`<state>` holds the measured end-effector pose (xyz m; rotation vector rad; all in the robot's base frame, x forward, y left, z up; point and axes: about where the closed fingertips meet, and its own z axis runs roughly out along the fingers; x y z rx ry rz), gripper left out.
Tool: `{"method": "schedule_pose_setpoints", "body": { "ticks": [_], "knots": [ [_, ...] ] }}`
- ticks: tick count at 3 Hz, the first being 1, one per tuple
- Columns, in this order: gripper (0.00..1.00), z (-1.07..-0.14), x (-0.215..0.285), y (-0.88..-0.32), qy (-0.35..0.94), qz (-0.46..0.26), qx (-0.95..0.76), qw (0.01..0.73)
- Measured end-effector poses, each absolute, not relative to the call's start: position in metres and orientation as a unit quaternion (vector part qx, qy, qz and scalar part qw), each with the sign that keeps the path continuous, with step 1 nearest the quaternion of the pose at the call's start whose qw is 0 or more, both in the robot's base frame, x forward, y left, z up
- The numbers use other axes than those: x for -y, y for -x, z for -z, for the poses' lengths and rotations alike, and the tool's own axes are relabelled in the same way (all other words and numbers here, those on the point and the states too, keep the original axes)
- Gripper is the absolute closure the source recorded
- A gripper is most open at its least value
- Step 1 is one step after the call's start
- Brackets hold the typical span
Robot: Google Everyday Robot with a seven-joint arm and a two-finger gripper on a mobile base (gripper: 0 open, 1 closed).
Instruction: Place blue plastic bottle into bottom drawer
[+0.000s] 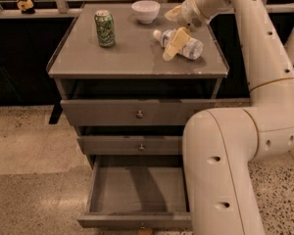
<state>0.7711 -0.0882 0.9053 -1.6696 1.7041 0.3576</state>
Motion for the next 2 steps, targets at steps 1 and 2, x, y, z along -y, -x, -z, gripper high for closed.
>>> {"method": "schedule_pose_setpoints", "body": {
  "ticks": [1, 2],
  "knots": [
    [0.00, -0.9282, 0.1045, -0.7694, 0.636, -0.117, -0.666, 0.372],
    [0.00, -0.9285, 0.1045, -0.7695, 0.635, -0.117, -0.666, 0.372]
  ]
}}
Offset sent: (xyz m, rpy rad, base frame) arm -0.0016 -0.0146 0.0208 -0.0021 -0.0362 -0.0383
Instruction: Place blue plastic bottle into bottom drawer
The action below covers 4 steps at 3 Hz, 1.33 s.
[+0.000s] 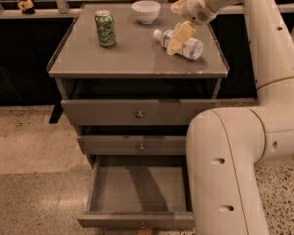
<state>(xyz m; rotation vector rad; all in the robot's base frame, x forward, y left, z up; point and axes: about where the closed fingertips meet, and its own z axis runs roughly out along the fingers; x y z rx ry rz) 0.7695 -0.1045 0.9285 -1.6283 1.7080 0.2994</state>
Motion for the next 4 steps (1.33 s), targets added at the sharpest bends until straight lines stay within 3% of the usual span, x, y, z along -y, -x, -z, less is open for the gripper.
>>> {"method": "schedule_pose_setpoints", "body": {
  "ticks": [1, 2, 4],
  "knots": [
    [0.00, -0.895, 0.106, -0.784, 0.638, -0.087, -0.692, 0.326],
    [0.00, -0.849, 0.126, -0.801, 0.609, -0.118, -0.704, 0.345],
    [0.00, -0.843, 0.118, -0.802, 0.616, -0.108, -0.709, 0.325]
  ]
}}
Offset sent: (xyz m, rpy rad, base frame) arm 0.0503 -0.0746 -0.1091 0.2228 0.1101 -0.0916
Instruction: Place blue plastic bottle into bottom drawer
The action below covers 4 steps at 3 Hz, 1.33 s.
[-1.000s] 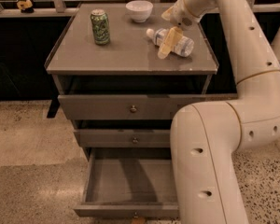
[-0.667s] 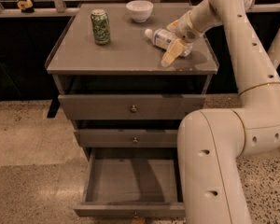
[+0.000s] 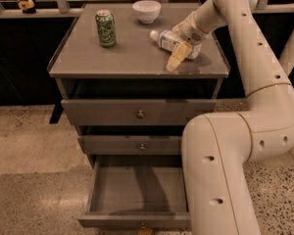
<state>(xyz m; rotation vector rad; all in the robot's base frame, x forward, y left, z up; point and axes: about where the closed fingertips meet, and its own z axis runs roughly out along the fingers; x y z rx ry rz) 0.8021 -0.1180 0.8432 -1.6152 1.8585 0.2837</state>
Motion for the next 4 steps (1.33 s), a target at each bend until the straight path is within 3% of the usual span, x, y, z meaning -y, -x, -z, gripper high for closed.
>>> {"method": "schedule_pose_setpoints", "body": {
  "ticks": [1, 2, 4],
  "knots": [
    [0.00, -0.8372, 0.1132, -0.8017, 0.621, -0.112, -0.707, 0.319],
    [0.19, -0.8372, 0.1132, -0.8018, 0.621, -0.112, -0.707, 0.319],
    [0.65, -0.8372, 0.1132, -0.8018, 0.621, -0.112, -0.707, 0.319]
  ]
}}
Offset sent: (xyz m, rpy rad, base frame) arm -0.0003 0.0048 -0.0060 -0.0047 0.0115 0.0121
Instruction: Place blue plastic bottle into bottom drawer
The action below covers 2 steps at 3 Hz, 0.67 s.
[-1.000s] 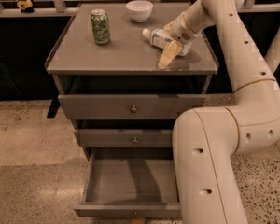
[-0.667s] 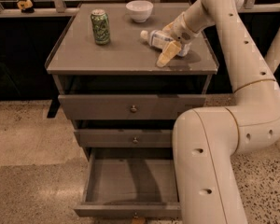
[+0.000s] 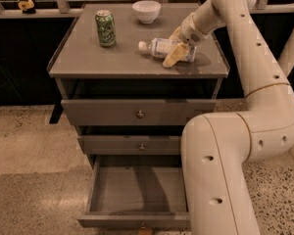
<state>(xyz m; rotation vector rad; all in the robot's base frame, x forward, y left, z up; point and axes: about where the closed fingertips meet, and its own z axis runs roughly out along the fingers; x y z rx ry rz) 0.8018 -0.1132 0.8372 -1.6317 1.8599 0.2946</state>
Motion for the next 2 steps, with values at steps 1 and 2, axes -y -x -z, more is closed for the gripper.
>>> {"method": "schedule_pose_setpoints", "body": {
  "ticks": [1, 2],
  "knots": [
    [0.89, -0.8372, 0.1131, -0.8018, 0.621, -0.112, -0.707, 0.319],
    [1.00, -0.8371, 0.1131, -0.8018, 0.621, -0.112, -0.707, 0.319]
  ]
}}
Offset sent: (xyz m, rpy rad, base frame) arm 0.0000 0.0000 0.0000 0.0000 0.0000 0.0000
